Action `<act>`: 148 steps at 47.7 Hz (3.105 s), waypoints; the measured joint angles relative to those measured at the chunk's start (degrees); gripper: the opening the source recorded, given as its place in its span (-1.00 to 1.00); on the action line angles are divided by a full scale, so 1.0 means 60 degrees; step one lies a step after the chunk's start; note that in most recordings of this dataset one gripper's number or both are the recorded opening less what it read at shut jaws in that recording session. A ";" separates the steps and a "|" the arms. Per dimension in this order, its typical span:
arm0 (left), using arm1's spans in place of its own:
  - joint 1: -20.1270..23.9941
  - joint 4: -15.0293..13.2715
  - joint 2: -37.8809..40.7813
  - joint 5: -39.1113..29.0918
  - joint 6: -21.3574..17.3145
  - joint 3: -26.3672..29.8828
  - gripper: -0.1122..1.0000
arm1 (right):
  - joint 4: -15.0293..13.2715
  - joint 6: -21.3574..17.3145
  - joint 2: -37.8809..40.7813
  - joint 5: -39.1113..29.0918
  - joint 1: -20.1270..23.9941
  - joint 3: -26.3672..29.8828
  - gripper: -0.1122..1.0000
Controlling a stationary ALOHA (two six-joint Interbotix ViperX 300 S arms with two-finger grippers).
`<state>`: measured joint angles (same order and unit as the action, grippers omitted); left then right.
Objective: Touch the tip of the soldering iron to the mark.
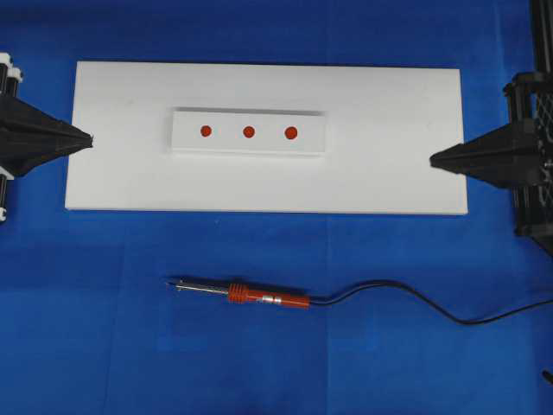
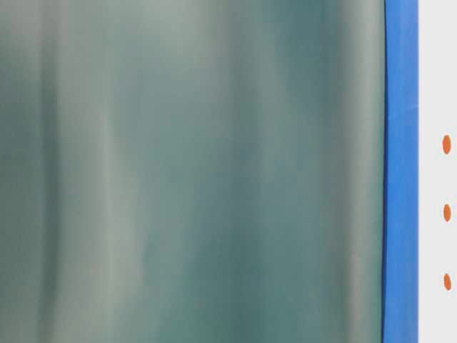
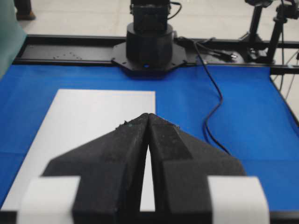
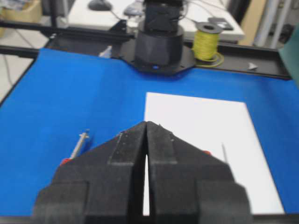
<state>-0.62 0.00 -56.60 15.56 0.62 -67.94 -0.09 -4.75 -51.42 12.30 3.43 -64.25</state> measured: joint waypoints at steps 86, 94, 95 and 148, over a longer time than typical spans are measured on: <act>0.0000 0.0000 -0.0073 0.0015 0.0000 -0.0352 -0.80 | 0.5347 -0.0029 1.2202 0.3252 0.2974 0.4951 0.73; 0.0000 0.0015 -0.0059 0.0015 0.0000 -0.0366 -0.80 | 0.5376 0.0117 1.2246 0.3267 0.3062 0.4966 0.19; 0.0000 0.0015 -0.0073 0.0015 0.0000 -0.0366 -0.80 | 0.5376 0.0146 1.2246 0.3267 0.3076 0.4980 0.08; 0.0029 0.0000 -0.0249 0.0000 -0.0015 -0.0366 -0.80 | 0.5376 0.1318 1.0137 0.2227 0.2549 0.4424 -0.68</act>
<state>-0.44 0.00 -58.10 15.56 0.53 -70.14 32.17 3.16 9.40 25.66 18.72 -37.71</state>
